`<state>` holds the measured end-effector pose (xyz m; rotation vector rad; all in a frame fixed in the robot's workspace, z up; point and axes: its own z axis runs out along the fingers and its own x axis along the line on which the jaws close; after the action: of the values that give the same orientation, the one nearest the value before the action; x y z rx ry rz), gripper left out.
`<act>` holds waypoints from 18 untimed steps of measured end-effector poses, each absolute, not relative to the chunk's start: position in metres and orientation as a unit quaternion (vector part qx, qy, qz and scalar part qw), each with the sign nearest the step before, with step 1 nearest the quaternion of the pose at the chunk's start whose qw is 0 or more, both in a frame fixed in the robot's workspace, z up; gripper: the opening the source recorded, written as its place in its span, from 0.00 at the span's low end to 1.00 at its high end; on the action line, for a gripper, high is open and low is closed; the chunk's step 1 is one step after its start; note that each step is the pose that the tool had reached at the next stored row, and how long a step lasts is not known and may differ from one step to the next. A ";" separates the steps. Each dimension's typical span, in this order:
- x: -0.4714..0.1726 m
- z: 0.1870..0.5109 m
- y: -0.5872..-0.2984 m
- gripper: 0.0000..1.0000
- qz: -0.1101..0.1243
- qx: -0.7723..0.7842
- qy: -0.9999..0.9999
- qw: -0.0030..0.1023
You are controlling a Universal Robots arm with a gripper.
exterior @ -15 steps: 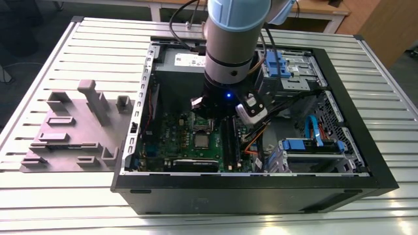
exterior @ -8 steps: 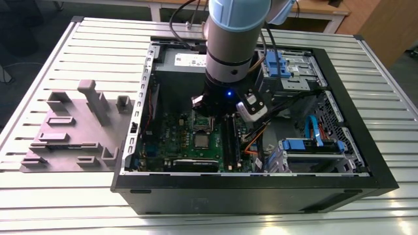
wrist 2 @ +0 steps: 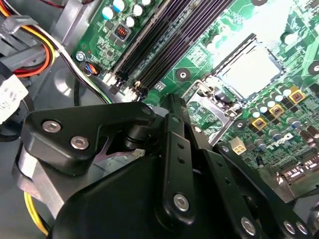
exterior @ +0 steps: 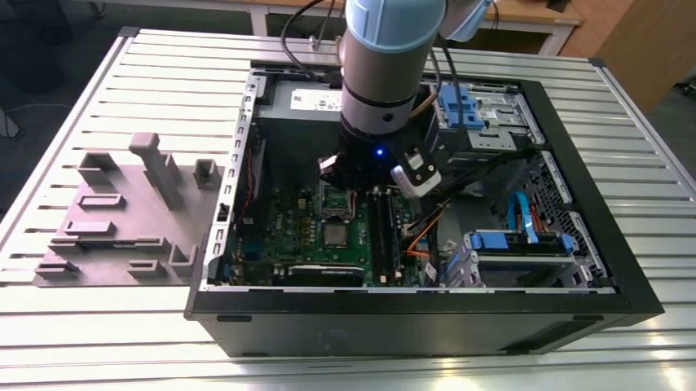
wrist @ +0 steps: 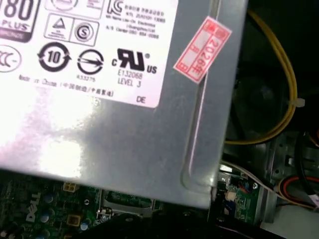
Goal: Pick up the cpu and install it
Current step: 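Close the cpu cover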
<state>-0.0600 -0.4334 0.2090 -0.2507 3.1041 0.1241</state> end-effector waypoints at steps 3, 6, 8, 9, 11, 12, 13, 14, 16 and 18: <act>-0.060 0.206 -0.432 0.10 0.040 -0.089 0.995 0.012; -0.060 0.205 -0.432 0.10 0.041 -0.107 0.993 0.011; -0.060 0.204 -0.431 0.10 0.041 -0.120 0.992 0.011; -0.060 0.203 -0.431 0.10 0.041 -0.125 0.991 0.011; -0.060 0.203 -0.429 0.10 0.041 -0.130 0.991 0.010; -0.060 0.203 -0.428 0.10 0.041 -0.131 0.991 0.010; -0.060 0.203 -0.427 0.10 0.041 -0.131 0.990 0.010; -0.060 0.203 -0.426 0.10 0.041 -0.132 0.990 0.010; -0.060 0.202 -0.426 0.10 0.041 -0.135 0.990 0.010; -0.060 0.202 -0.426 0.10 0.041 -0.139 0.989 0.010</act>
<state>-0.0602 -0.4255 0.2023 -0.4350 3.0884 0.1272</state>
